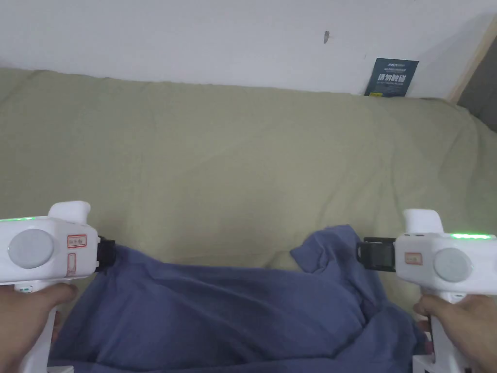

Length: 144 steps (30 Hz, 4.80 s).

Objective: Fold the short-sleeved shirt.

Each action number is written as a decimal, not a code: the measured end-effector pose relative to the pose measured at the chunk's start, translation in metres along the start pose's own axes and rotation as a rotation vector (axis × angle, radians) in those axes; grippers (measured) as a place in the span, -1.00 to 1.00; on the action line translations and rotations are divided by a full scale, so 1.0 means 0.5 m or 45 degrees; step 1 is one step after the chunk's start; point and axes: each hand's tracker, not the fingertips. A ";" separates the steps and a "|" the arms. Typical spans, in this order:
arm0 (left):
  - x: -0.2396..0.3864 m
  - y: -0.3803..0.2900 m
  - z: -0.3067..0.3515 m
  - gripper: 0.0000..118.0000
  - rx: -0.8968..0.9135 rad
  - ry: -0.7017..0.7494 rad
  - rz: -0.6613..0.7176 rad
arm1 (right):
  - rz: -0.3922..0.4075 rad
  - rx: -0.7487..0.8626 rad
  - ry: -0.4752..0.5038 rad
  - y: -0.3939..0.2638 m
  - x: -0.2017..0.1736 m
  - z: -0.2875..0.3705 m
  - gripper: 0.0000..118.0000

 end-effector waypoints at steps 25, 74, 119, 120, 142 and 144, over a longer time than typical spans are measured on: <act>0.003 -0.013 -0.016 -0.98 0.051 -0.016 0.030 | 0.108 -0.176 0.118 -0.006 -0.017 -0.017 -0.99; -0.201 -0.513 0.336 -0.65 0.257 -0.437 0.406 | -0.107 0.428 0.514 -0.504 -0.079 0.609 -1.00; 0.089 -0.365 0.273 -0.88 0.193 0.108 -0.188 | -0.262 0.345 0.695 -0.536 -0.055 0.625 -1.00; 0.130 -0.375 0.256 -0.88 0.183 0.077 -0.236 | -0.265 0.358 0.695 -0.539 -0.059 0.625 -1.00; 0.018 -0.412 0.279 -0.76 0.314 -0.482 0.277 | -0.320 0.375 0.738 -0.579 -0.038 0.642 -1.00; 0.033 -0.424 0.228 -1.00 0.218 -0.483 0.226 | -0.327 0.374 0.749 -0.580 -0.045 0.639 -1.00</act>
